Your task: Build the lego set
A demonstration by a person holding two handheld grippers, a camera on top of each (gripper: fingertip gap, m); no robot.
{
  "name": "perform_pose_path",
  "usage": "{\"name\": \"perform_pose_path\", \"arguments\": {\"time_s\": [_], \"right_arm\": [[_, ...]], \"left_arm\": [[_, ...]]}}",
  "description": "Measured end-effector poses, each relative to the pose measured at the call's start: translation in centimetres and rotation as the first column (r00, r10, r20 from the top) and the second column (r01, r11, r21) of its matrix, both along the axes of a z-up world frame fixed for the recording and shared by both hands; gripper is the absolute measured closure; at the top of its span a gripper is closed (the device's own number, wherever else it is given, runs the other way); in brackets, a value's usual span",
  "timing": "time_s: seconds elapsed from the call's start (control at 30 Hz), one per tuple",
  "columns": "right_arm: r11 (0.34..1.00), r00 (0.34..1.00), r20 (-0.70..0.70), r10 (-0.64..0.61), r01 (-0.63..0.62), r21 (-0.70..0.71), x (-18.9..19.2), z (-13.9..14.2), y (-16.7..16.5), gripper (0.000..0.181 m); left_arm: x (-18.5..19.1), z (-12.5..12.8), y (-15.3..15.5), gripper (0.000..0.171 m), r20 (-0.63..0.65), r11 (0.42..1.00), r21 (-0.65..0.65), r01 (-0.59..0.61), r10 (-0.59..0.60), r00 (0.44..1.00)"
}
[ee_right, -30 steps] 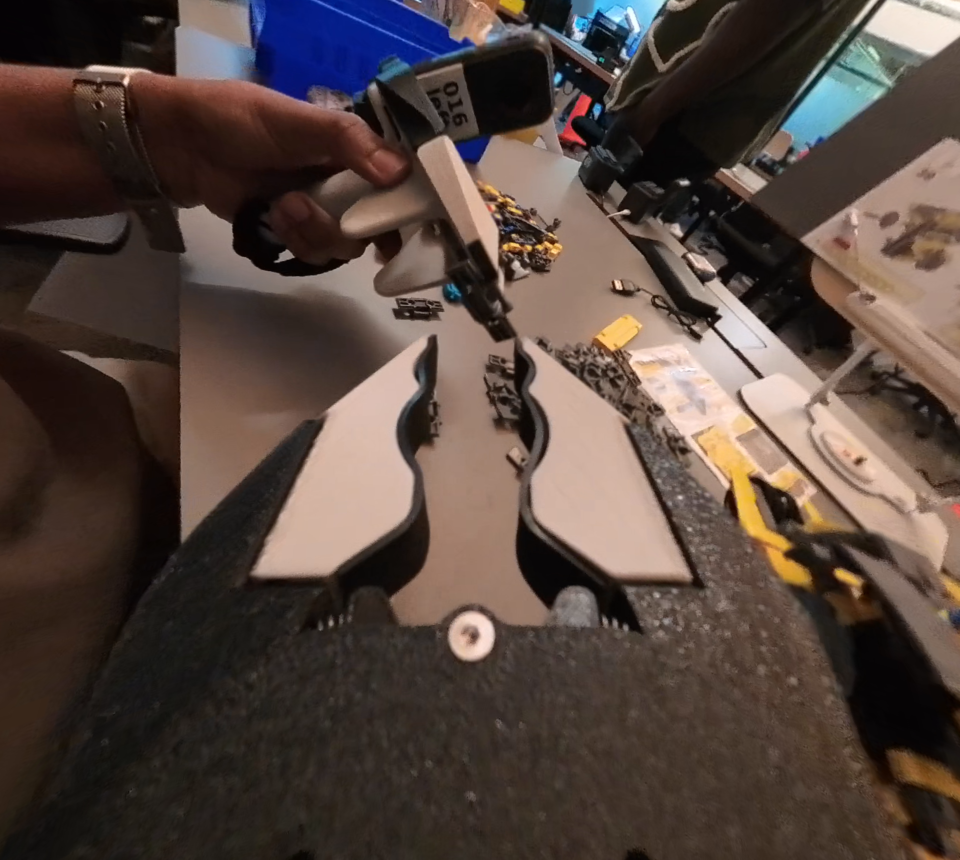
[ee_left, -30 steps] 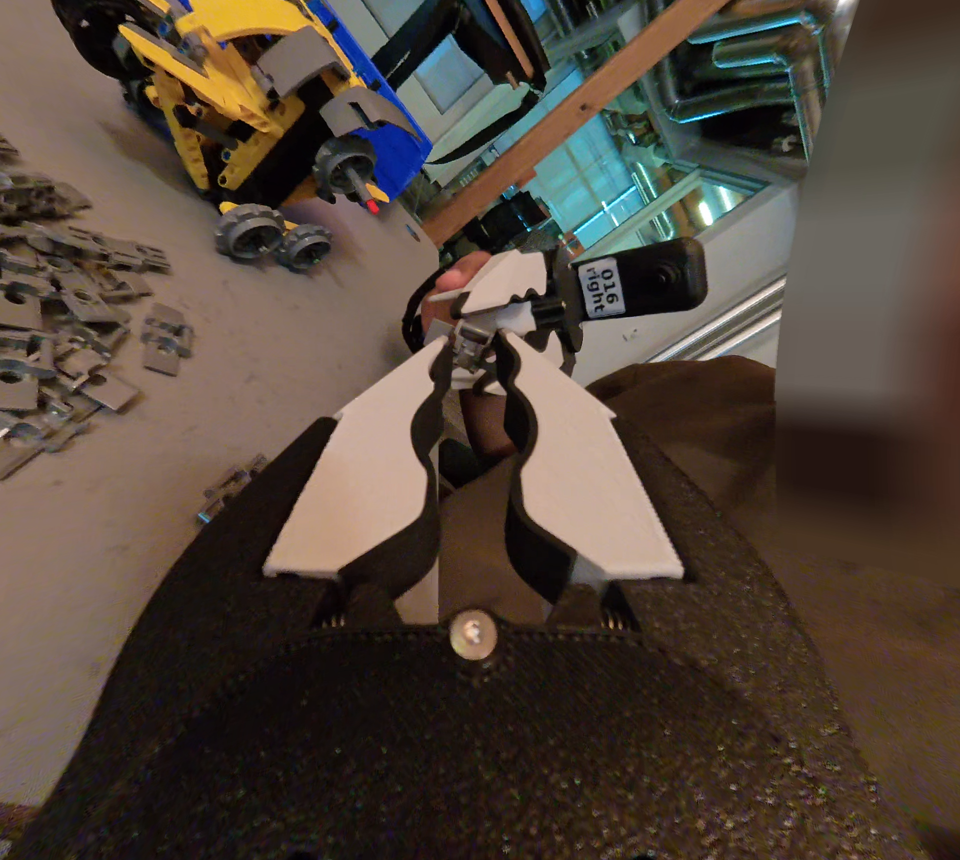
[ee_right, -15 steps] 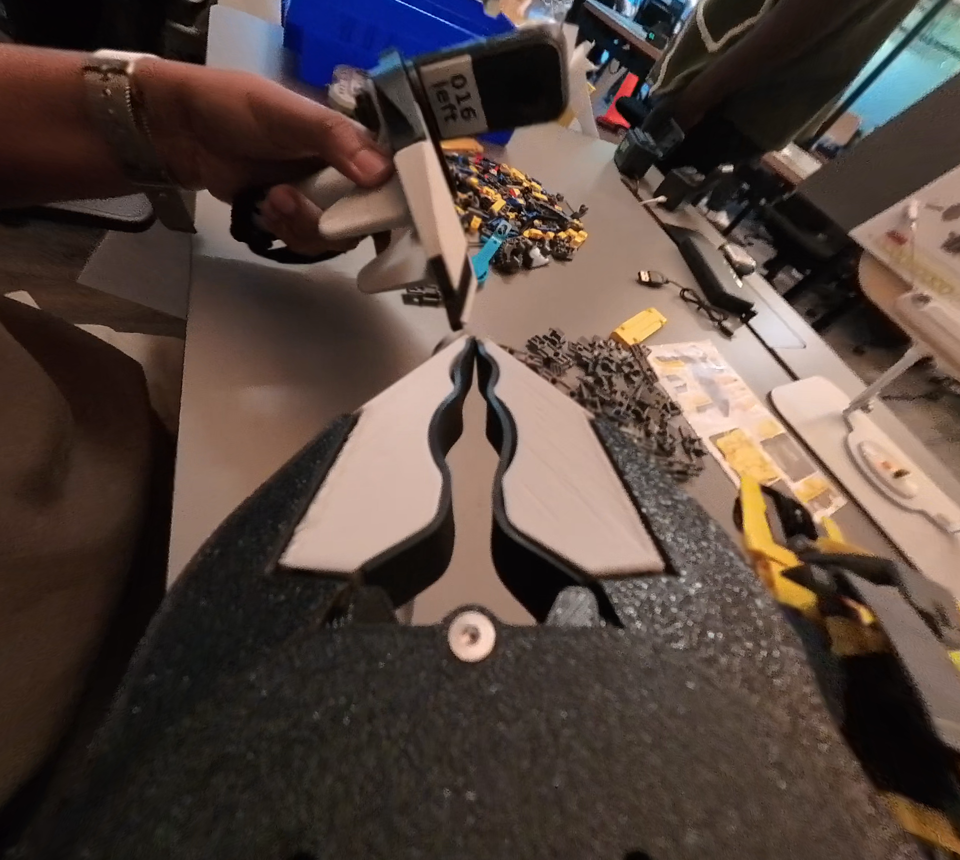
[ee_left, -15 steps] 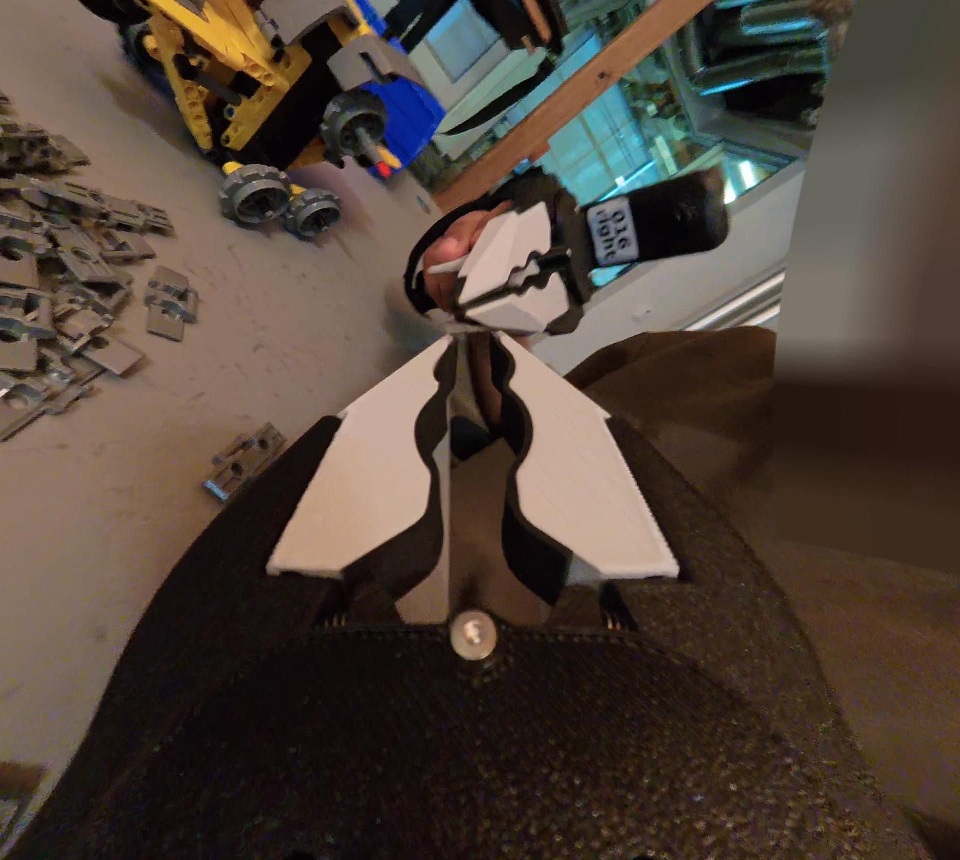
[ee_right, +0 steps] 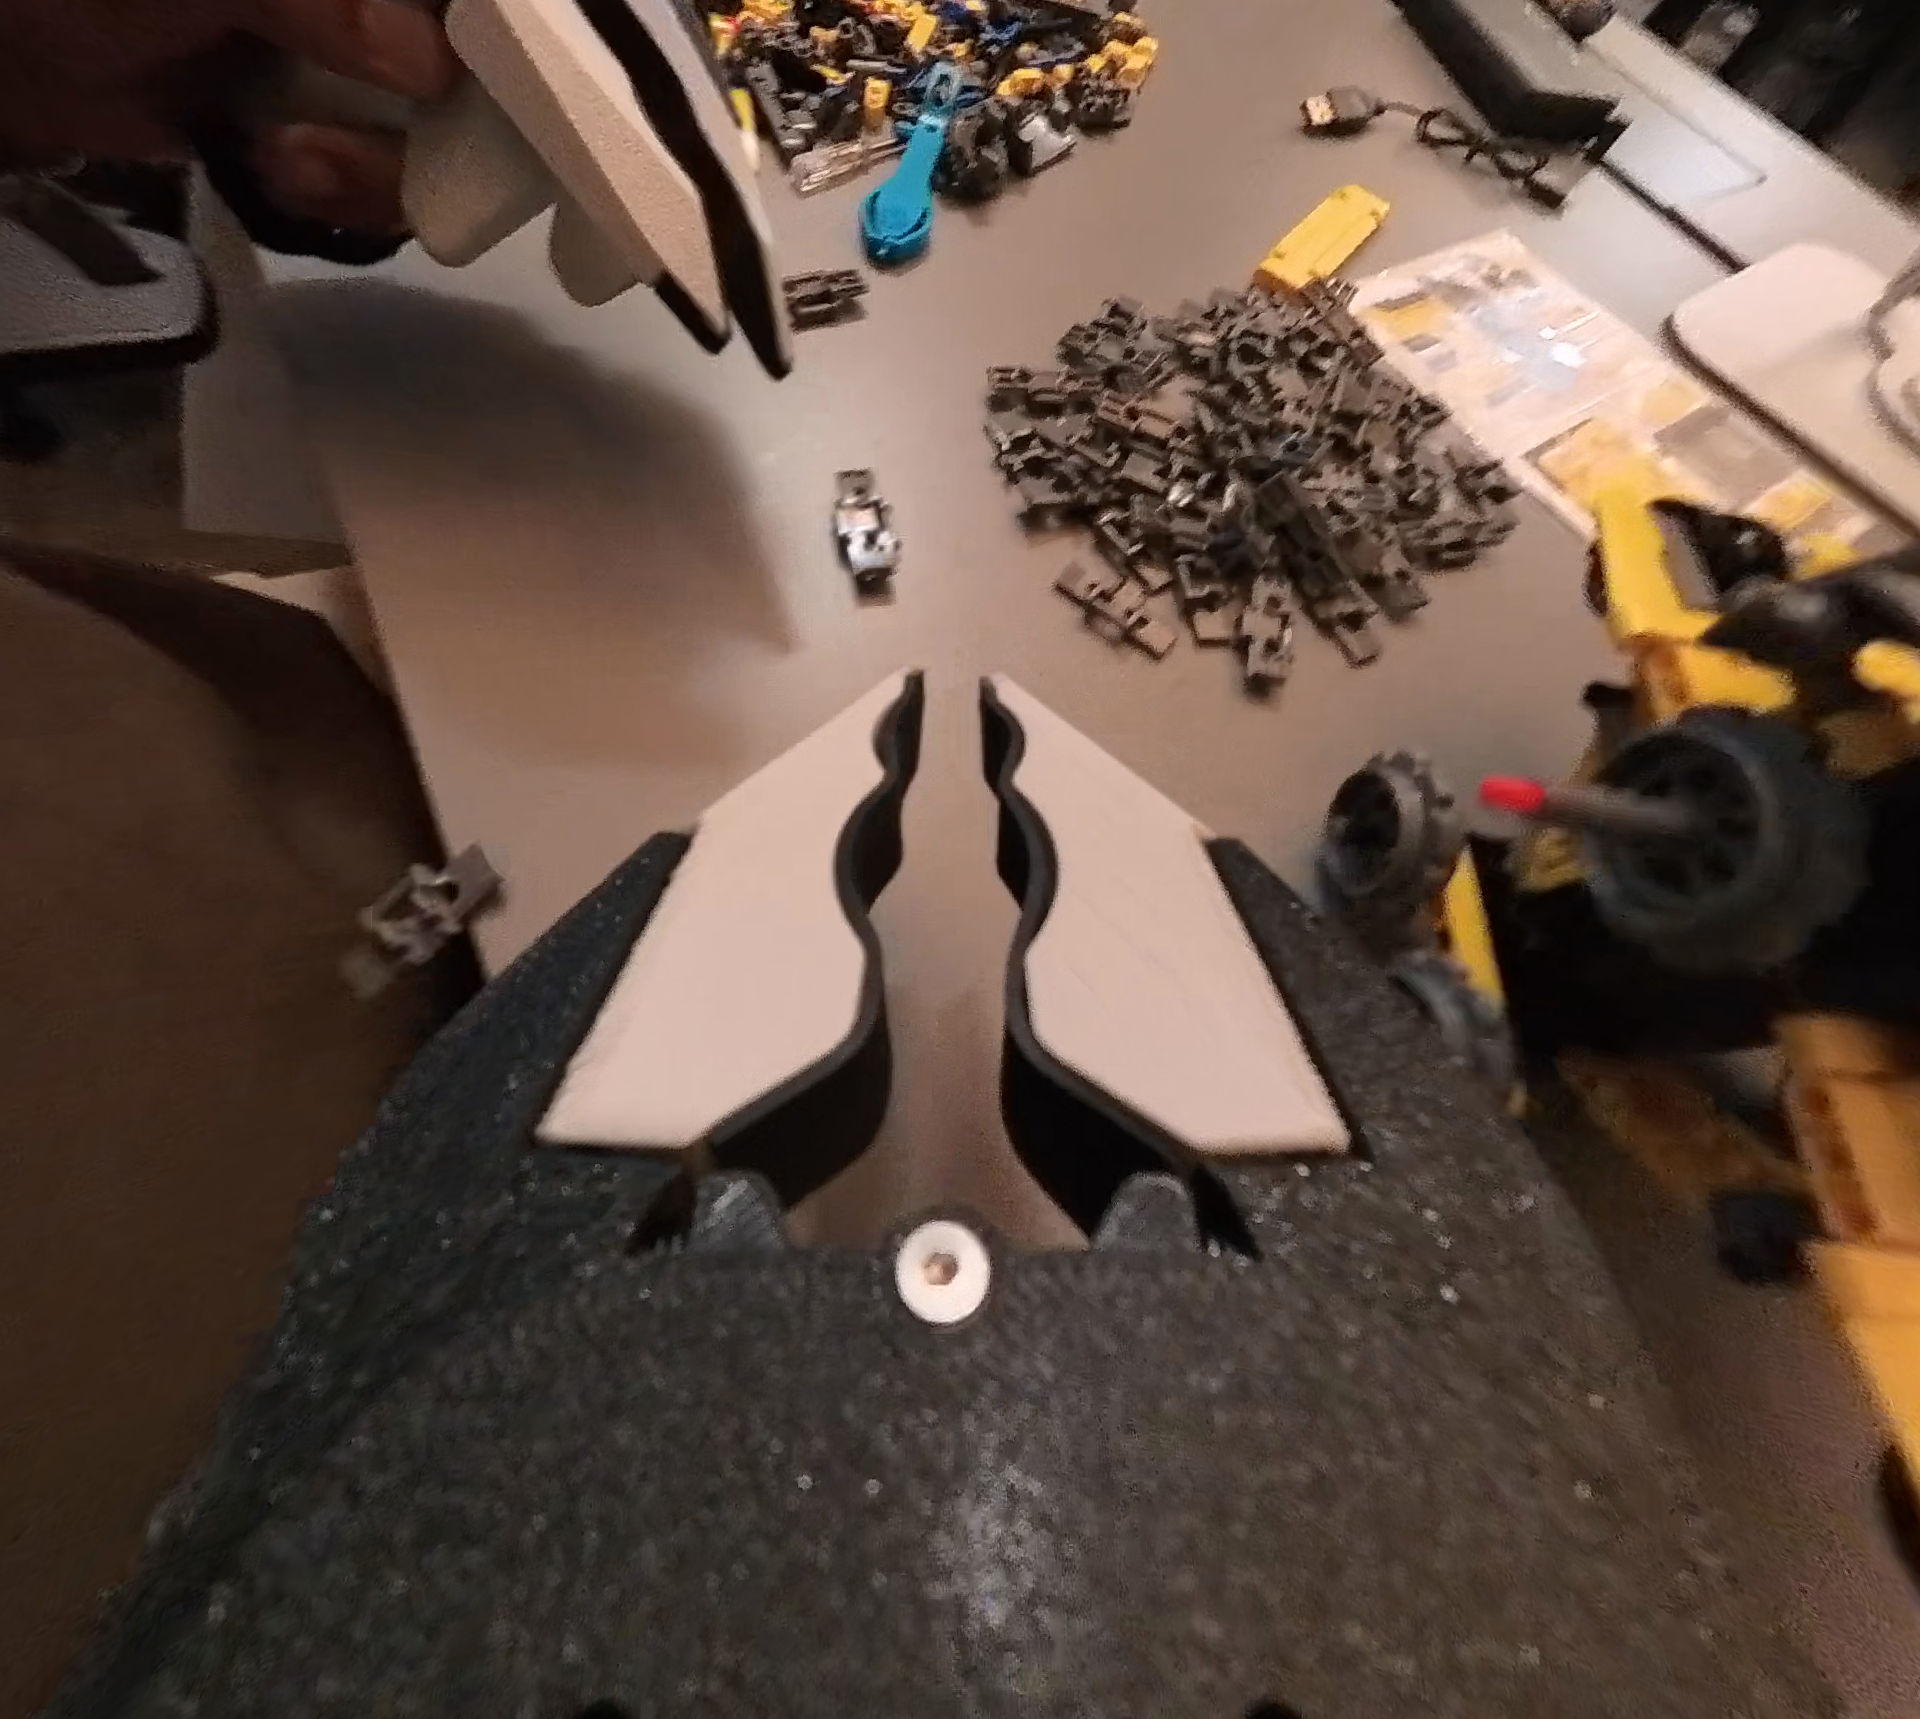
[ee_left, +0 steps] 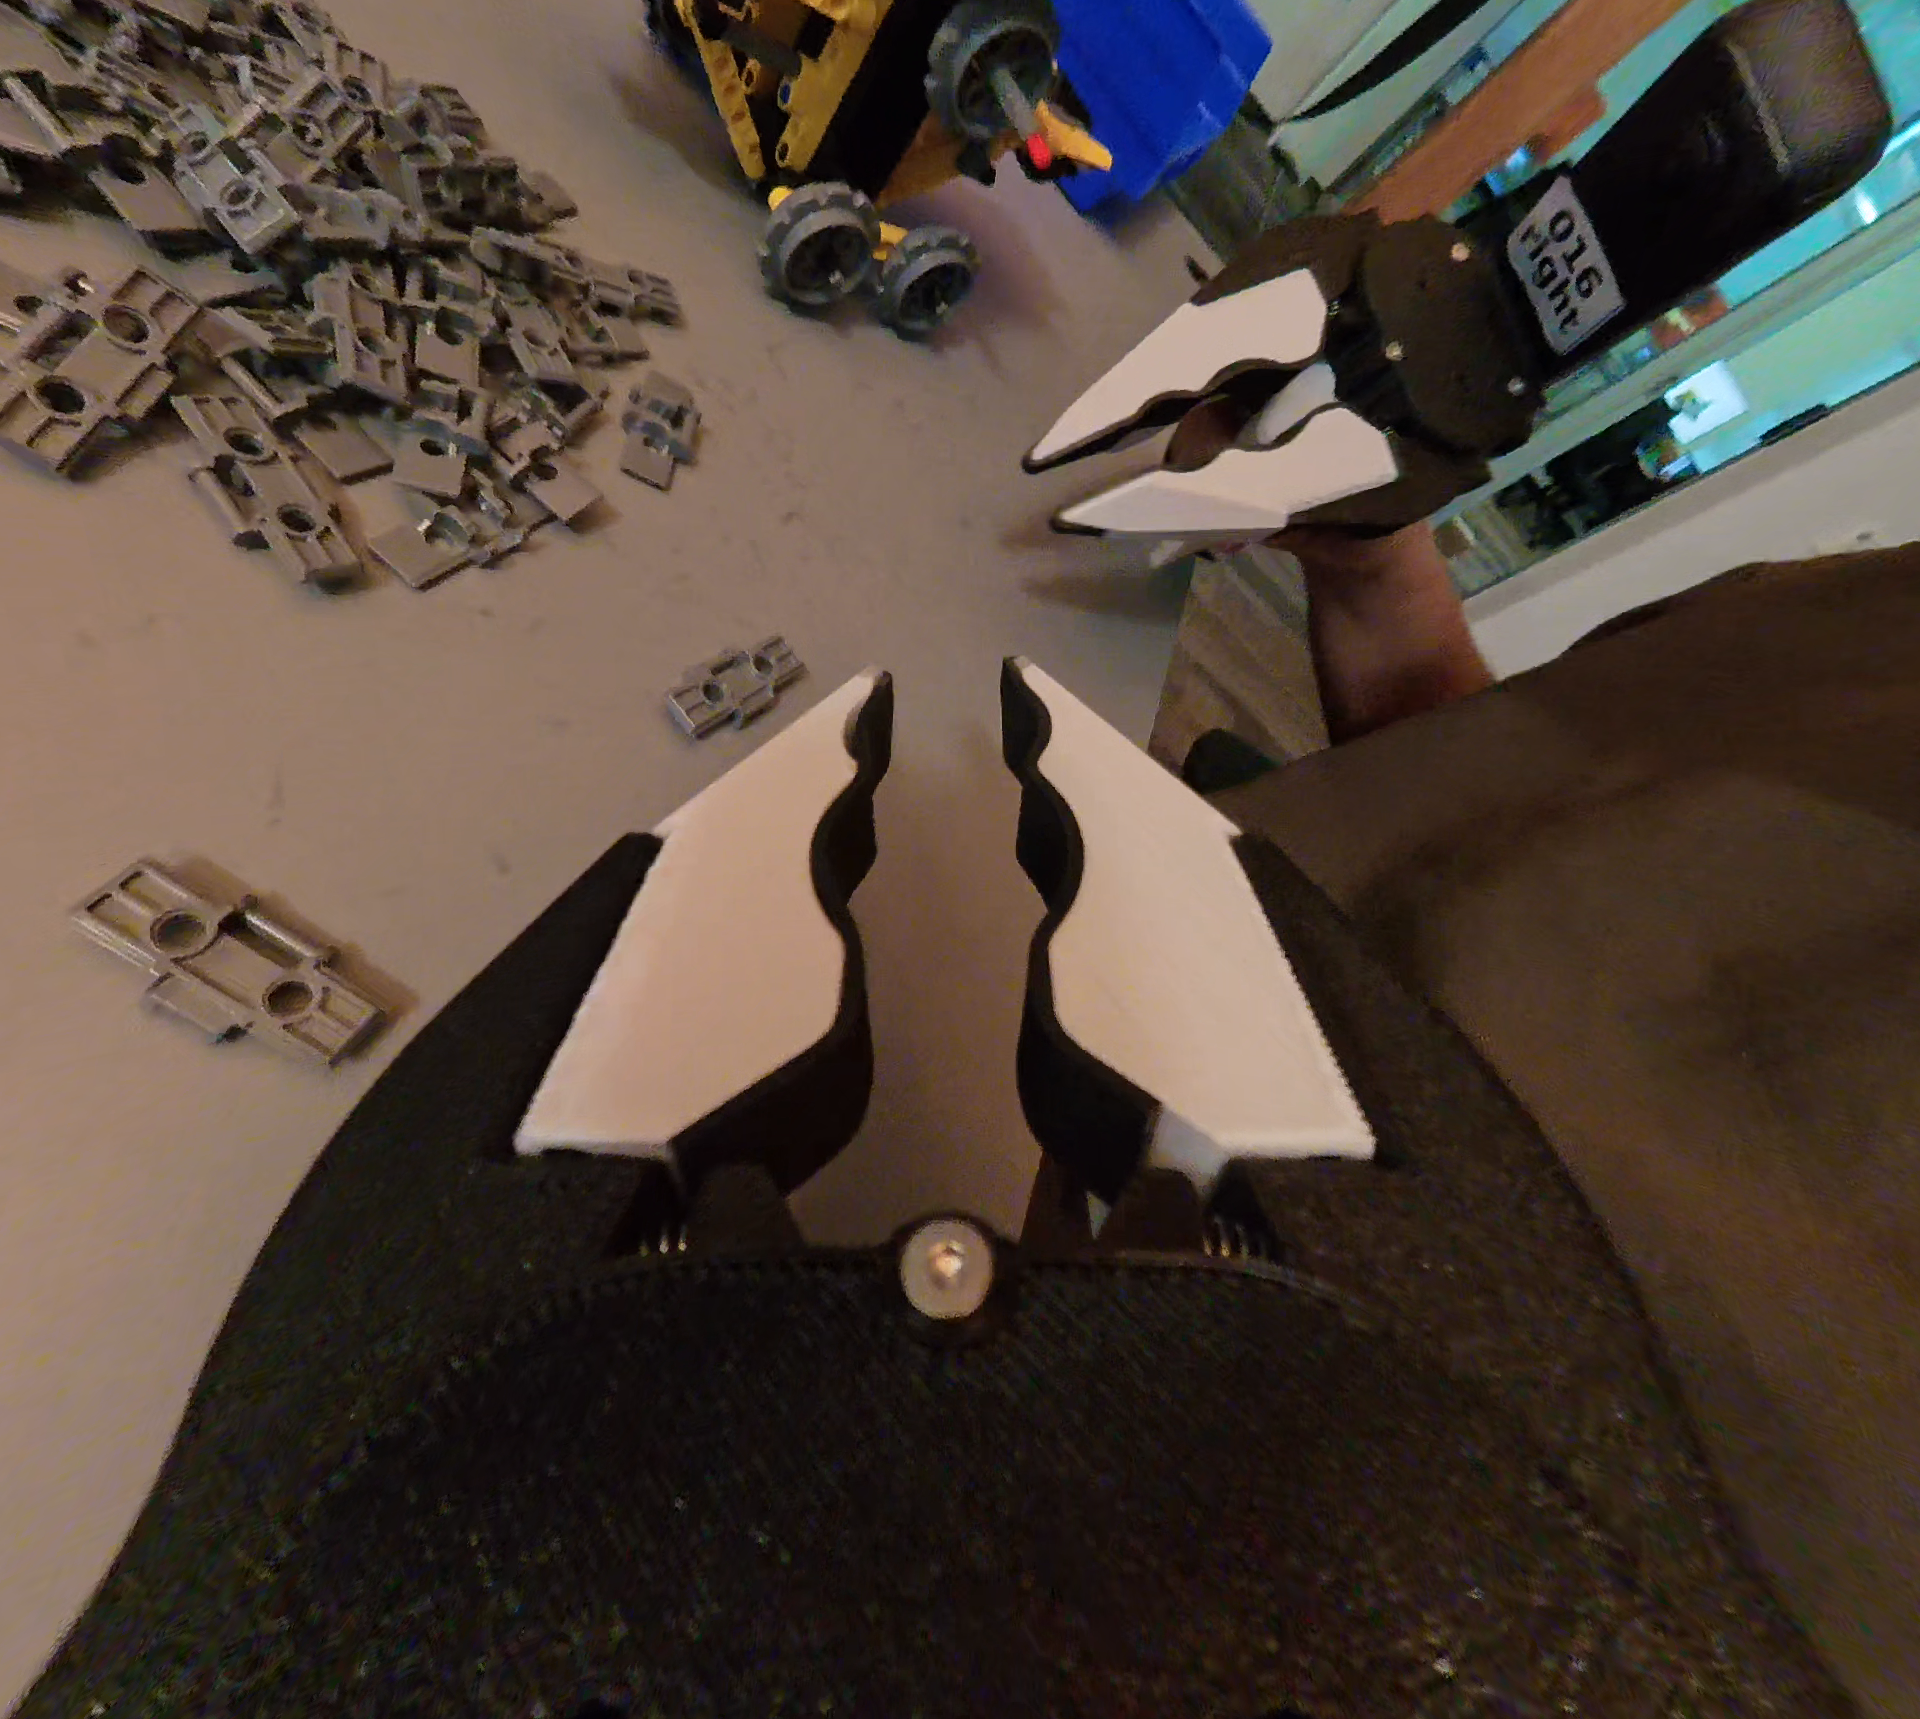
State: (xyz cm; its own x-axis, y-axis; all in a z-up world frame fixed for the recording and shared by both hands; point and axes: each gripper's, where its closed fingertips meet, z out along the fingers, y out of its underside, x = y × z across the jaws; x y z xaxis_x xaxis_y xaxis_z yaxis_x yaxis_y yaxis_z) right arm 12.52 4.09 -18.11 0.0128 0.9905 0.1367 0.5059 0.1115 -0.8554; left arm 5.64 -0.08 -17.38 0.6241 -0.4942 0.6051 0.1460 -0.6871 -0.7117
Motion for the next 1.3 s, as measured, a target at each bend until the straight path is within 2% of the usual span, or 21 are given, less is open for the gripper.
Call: {"name": "perform_pose_path", "arguments": {"time_s": [0.1, 0.3, 0.43, 0.57, 0.77, 1.0, 1.2, 1.3], "right_arm": [[0.998, 0.999, 0.029, 0.025, -0.023, -0.06, 1.7, -0.9, -1.8, 0.164], [0.992, 0.998, 0.038, 0.042, -0.037, -0.119, 4.4, -1.4, -4.3, 0.163], [0.983, 0.999, -0.013, 0.034, -0.036, -0.178, 5.0, -0.6, -5.2, 0.163], [0.975, 0.997, -0.074, 0.038, -0.054, -0.217, 5.8, 0.2, -6.9, 0.163], [0.962, 0.995, -0.093, 0.028, -0.052, -0.269, 7.8, -0.7, -10.8, 0.162], [0.968, 1.0, -0.026, 0.011, -0.017, -0.252, 12.0, -2.7, -16.4, 0.16], [0.96, 0.998, -0.04, -0.047, 0.035, -0.278, 15.4, -3.3, -20.6, 0.157], [0.954, 0.997, -0.018, -0.072, 0.063, -0.295, 16.9, -4.6, -22.7, 0.156]], "left_arm": [[0.4, -0.2, -0.3, 0.153, -0.02, 1.0, 0.006, 0.025, -0.025, 0.999], [1.3, -0.3, -0.9, 0.152, -0.039, 0.998, 0.017, 0.056, -0.055, 0.998], [2.1, 0.5, -1.6, 0.152, -0.007, 0.998, 0.035, 0.054, -0.054, 0.999], [2.8, 0.8, -3.2, 0.152, -0.032, 0.996, 0.076, 0.04, -0.038, 0.999], [4.3, 1.3, -7.6, 0.152, -0.01, 0.987, 0.157, -0.015, 0.016, 1.0], [7.1, 0.6, -13.2, 0.152, 0.048, 0.982, 0.177, -0.069, 0.061, 0.997], [8.3, 0.3, -16.8, 0.152, -0.036, 0.974, 0.198, -0.112, 0.121, 0.992], [8.4, -0.3, -18.9, 0.152, -0.045, 0.969, 0.192, -0.156, 0.167, 0.985]]}}
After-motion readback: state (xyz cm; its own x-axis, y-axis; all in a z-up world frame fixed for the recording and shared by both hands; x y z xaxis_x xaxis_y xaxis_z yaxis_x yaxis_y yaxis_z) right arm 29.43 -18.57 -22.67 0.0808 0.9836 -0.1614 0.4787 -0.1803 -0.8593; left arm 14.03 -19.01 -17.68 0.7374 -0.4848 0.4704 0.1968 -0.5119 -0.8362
